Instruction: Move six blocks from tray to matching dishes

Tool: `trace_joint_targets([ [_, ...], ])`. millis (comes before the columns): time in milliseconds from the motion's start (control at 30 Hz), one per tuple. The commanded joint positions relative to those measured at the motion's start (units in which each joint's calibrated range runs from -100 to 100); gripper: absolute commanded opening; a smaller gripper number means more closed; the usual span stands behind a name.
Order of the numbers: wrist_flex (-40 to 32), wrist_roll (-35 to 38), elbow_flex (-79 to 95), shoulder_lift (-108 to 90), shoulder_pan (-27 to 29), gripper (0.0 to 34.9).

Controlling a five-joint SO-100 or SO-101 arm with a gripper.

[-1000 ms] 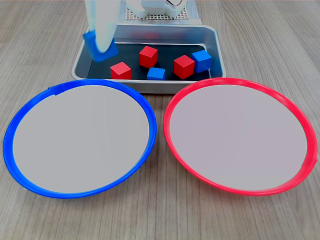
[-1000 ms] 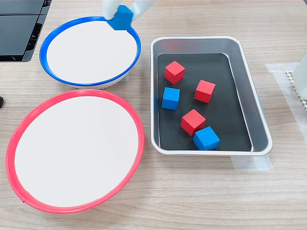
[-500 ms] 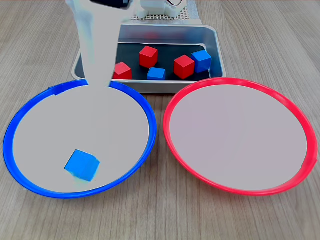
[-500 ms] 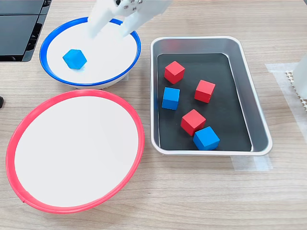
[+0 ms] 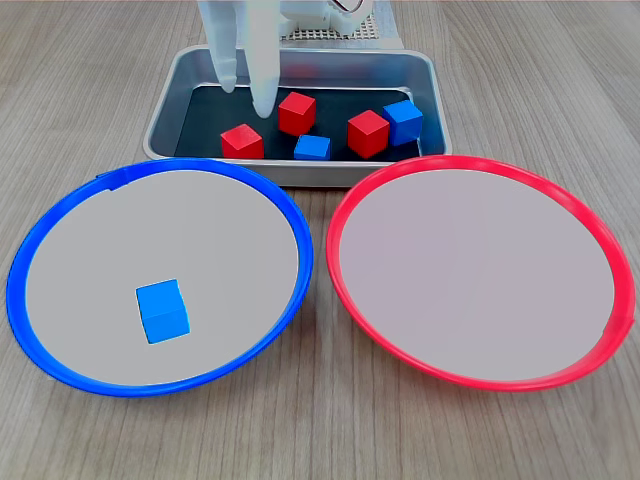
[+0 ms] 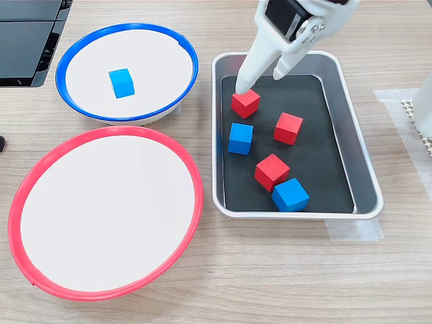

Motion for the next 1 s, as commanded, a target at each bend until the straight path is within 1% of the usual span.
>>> trace_joint_targets([
  [0, -4.0, 1.4, 0.6, 2.3, 0.3, 24.0],
  [67, -7.2, 2.1, 1.4, 4.3, 0.3, 23.7],
  [167, -9.0, 2.8, 1.2, 6.4, 0.5, 22.2],
  [200, -10.1, 3.4, 0.7, 8.0, 1.0, 20.7],
  [267, -11.4, 4.0, 0.2, 9.7, 1.4, 19.0],
  [333, -12.7, 4.5, 0.2, 10.9, 1.5, 15.8],
  [400, -13.7, 5.1, 0.2, 12.0, 1.5, 11.4],
  [433, -14.0, 5.1, -0.2, 12.5, 1.4, 5.5],
  [467, -13.8, 5.0, -1.2, 12.8, 1.0, 0.3],
  [533, -10.4, 4.2, -5.2, 13.0, 0.1, 0.2],
  [600, -3.6, 2.4, -12.4, 12.6, -2.4, 0.2],
  [700, 9.8, -3.1, -28.6, 12.3, -9.4, 0.2],
  [767, 13.6, -6.9, -36.3, 13.6, -13.7, 0.2],
  [800, 15.1, -10.4, -42.6, 15.6, -17.2, 0.2],
  [833, 15.2, -14.7, -50.0, 19.6, -21.9, 0.2],
  [867, 13.8, -18.6, -56.8, 26.0, -25.9, 0.2],
  [900, 12.7, -19.9, -59.1, 28.9, -27.0, 0.3],
  [933, 11.9, -20.6, -60.1, 30.7, -27.6, 1.1],
  [967, 10.5, -21.3, -61.0, 33.0, -28.1, 3.3],
])
